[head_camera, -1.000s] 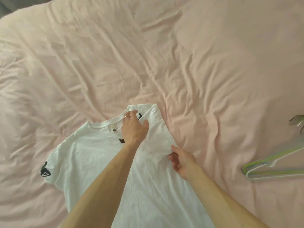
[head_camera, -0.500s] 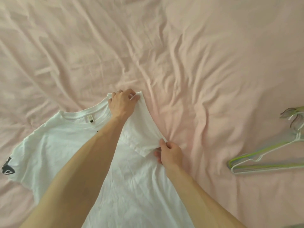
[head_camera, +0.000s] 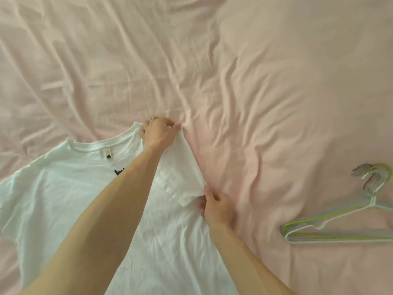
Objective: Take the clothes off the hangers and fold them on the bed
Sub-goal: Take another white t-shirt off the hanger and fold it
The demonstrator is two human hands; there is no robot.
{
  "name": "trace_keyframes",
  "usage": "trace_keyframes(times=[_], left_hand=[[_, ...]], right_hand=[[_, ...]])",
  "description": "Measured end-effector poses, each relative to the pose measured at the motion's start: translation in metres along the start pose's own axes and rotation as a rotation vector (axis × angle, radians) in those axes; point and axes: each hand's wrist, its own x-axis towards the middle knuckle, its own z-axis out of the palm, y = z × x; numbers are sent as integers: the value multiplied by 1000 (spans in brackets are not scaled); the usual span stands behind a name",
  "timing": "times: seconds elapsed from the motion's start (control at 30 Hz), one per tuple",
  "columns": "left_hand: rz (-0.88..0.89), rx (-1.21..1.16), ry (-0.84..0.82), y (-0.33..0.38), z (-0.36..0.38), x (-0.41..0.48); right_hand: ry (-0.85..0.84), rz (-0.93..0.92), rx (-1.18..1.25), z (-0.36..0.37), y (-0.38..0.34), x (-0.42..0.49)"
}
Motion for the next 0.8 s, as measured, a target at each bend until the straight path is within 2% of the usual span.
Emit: trace_keyframes(times=[0.1,0.2,0.27,0.33,0.4,0.57,0.63,0.7,0.73,0.8], left_hand=[[45,33,84,5,9,-11],[180,16,265,-7,21,-43],[327,109,255,-29,31,-74],[393,255,119,-54,40,-99],[286,355,-9,-79,44,-114],[125,387,-30,-107,33,-119],[-2,239,86,-97,25,-122],[-219,43,231,-83,17,-130],[-349,-43,215,-76,14,-133],[-592,-220,50,-68,15,-137]], right_hand=[[66,-49,-151,3,1,8],[174,-220,-299,4,-3,1],[254,-531,-412,3,-3,-4],[194,-904,-658,5,2,-1],[14,-1095,-899,7,5,4],[-172,-1051,-1170,-6,5,27],[-196,-1049,-1145,-12,3,28],[-137,-1040,-1095,-15,-1,24],[-94,-1033,-1037,-16,-2,24],[-71,-992,-954,-17,-6,24]])
